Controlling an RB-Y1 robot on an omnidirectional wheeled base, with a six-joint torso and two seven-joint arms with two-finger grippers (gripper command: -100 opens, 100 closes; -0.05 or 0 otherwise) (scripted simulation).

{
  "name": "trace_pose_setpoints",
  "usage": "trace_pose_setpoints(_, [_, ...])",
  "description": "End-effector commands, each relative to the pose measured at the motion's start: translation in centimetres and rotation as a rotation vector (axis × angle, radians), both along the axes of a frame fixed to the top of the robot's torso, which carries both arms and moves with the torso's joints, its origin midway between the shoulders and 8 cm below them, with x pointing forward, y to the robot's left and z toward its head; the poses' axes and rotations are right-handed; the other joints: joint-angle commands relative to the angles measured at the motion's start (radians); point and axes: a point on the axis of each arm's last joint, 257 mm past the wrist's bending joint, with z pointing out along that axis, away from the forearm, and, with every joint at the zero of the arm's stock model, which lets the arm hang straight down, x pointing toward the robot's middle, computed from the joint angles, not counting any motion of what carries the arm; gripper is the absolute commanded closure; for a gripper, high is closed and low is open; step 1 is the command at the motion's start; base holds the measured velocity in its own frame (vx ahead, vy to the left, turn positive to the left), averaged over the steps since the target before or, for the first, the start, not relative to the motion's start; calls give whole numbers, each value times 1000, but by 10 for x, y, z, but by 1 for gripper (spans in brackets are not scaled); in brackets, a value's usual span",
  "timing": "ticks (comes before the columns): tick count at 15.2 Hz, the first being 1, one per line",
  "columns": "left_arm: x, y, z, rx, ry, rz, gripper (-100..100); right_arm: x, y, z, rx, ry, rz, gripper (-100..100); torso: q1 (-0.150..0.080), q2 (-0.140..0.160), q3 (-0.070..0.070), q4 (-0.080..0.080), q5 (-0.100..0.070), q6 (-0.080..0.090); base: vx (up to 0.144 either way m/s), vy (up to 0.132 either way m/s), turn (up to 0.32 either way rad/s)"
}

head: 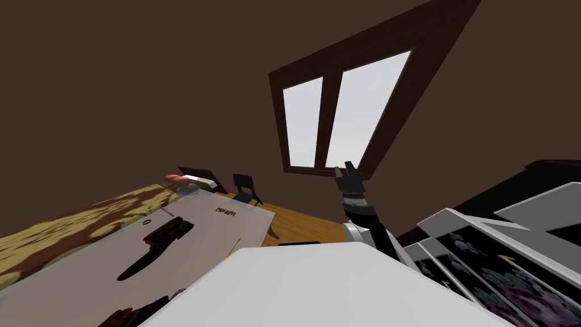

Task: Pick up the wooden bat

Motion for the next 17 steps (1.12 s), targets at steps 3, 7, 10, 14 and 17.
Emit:
trace_pose_setpoints(3, [-29, -4, -9, -46, 44, 78, -100, 0, 0, 0, 0, 0, 0, 0, 0, 0, 0, 0, 0, 1, 58, 13, -138])
trace_pose_setpoints(7, [-65, -12, -16, -107, 86, 185, -100, 0, 0, 0, 0, 0, 0, 0, -1, 1, 1, 0, 0, 0, 55, 8, -144])
trace_pose_setpoints(10, [-93, -22, -22, -146, 123, 251, -100, 0, 0, 0, 0, 0, 0, 0, 0, 0, 0, 0, 0, 1, 70, 18, -178])
trace_pose_setpoints(14, [-125, -37, -28, -203, 161, 347, -100, 0, 0, 0, 0, 0, 0, 0, 0, 0, 0, 0, 0, 1, 68, 22, -173])
trace_pose_setpoints(17, [-129, -39, -28, -206, 167, 353, -100, 0, 0, 0, 0, 0, 0, 0, -1, 3, 1, 0, 0, 0, 20, 13, -2])
